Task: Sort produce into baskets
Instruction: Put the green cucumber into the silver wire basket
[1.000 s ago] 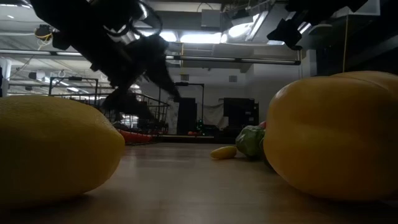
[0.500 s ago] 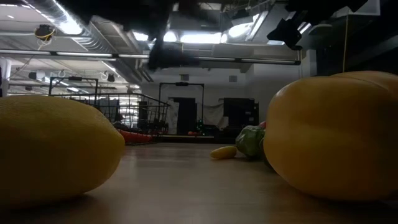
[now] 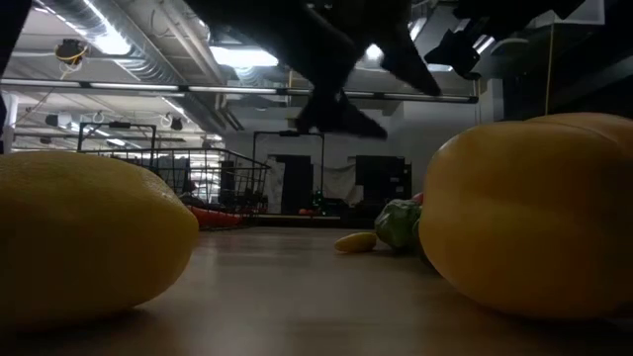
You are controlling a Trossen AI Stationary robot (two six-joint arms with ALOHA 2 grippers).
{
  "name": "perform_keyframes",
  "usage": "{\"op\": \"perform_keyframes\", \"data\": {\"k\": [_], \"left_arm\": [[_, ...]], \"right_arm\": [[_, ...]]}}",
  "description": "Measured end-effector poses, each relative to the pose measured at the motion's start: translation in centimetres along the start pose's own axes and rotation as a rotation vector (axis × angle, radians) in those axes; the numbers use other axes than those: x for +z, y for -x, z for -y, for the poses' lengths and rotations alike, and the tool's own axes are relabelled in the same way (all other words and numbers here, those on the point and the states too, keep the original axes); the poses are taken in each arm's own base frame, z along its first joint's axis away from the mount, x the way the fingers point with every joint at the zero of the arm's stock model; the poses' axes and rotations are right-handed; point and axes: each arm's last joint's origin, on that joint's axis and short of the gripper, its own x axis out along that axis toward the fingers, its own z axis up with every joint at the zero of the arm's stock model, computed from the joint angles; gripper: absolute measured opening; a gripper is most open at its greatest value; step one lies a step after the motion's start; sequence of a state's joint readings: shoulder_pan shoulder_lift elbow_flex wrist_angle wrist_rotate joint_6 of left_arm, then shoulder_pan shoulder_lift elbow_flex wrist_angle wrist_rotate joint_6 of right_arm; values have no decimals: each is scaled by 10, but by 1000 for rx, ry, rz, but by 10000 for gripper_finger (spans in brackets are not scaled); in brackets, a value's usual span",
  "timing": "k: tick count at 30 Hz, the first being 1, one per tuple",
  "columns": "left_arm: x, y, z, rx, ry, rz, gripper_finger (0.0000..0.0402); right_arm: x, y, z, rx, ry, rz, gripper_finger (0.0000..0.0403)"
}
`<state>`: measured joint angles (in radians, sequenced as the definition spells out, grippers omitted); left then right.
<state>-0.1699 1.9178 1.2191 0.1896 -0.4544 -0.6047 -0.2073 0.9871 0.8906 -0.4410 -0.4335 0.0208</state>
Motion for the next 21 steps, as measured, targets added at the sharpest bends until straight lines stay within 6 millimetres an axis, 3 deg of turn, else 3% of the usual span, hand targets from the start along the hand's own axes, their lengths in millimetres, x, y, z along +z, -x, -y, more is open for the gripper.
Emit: {"op": "perform_keyframes", "data": {"k": [7,21], "left_arm": [[-32,-30,-4,49,-32,-69,400],[-60,-45,-13,97,-30,-131,400]], "right_arm": [[-1,0,0,0,-2,-5,360],[-1,0,0,0,-2,-5,360]]}}
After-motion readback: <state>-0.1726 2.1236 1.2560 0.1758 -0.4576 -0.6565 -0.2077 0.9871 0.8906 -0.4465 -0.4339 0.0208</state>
